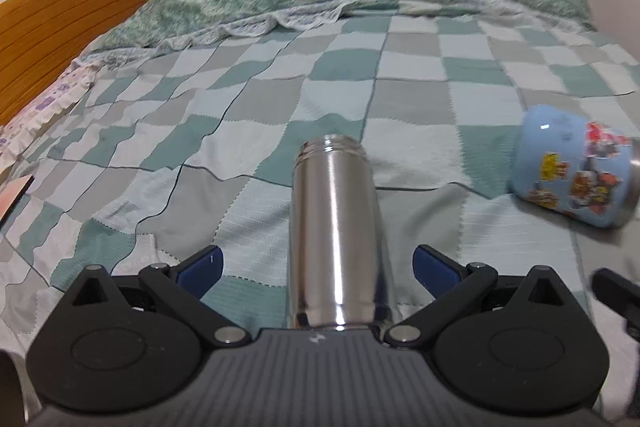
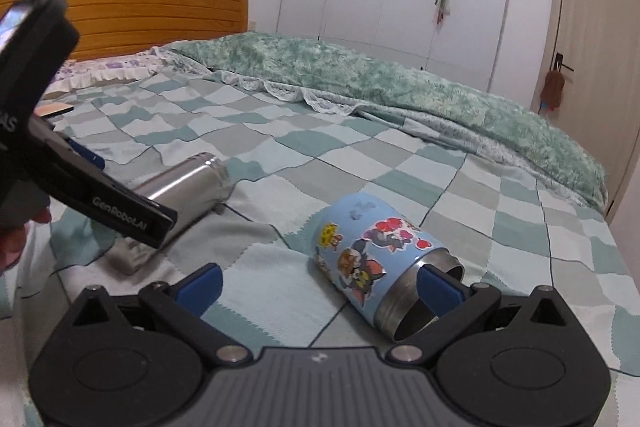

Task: Flip cup upright
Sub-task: 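Move the left gripper down to the silver tumbler lying on its side, then close the left gripper around the silver tumbler's body, then lift the silver tumbler toward the right gripper while the right gripper grasps it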

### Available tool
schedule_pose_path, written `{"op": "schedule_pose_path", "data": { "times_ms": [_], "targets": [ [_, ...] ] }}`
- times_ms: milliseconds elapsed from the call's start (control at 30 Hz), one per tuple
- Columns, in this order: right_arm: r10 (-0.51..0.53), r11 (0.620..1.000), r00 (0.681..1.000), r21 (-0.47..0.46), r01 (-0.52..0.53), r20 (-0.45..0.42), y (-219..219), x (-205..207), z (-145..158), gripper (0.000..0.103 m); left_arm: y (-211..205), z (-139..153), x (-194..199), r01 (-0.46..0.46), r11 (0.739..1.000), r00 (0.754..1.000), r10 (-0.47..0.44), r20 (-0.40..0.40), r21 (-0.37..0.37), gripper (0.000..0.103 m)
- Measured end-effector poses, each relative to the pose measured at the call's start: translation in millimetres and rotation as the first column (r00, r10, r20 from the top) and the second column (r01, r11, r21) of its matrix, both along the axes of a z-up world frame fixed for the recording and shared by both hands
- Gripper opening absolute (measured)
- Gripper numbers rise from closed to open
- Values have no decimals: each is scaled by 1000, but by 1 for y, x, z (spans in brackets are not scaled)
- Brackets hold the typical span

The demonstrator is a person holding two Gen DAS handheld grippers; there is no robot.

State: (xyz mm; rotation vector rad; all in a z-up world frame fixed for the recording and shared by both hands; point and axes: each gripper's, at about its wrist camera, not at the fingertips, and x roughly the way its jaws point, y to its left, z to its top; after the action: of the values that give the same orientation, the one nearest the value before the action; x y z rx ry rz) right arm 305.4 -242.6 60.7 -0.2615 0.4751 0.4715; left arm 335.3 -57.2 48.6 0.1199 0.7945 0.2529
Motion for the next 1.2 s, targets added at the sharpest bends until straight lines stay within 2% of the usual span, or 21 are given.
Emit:
{"op": "schedule_pose_path", "data": {
  "times_ms": [67,100,133,167,233,367,533,767,900,1200],
  "targets": [
    [2,1000,1000,9,-2,-3,-2,5,-1,103,2,-8,10,-26,1000,999,26,-35,-2,101],
    [2,1000,1000,11,-2,-2,-2,5,-2,103,3,-13,14,-38,999,998,37,-54,-18,95],
    [2,1000,1000,12,-2,0,-3,6,-3,103,6,-17,17,-38,998,997,34,-76,-57,75],
    [2,1000,1000,12,-2,-1,-3,7,-4,103,10,-20,20,-35,993,995,23,-101,-114,62],
    [-1,1000,1000,16,1,-1,-4,6,-4,103,12,-19,17,-44,991,996,33,-85,-130,62],
    [-10,1000,1000,29,9,8,-7,1,1,103,10,-11,1,-4,991,999,-3,-51,-133,62],
    [-23,999,1000,34,22,20,-9,-18,12,103,0,7,-27,87,985,996,-87,4,-147,62],
    [-52,998,998,30,51,34,-19,-61,28,103,-18,33,-77,204,968,978,-196,69,-146,62],
    [-74,997,997,26,73,38,-28,-92,34,103,-22,35,-111,242,954,970,-234,64,-178,62],
    [-100,994,995,41,100,-16,-36,-150,24,103,-19,5,-179,244,939,967,-254,-12,-240,62]
  ]
}}
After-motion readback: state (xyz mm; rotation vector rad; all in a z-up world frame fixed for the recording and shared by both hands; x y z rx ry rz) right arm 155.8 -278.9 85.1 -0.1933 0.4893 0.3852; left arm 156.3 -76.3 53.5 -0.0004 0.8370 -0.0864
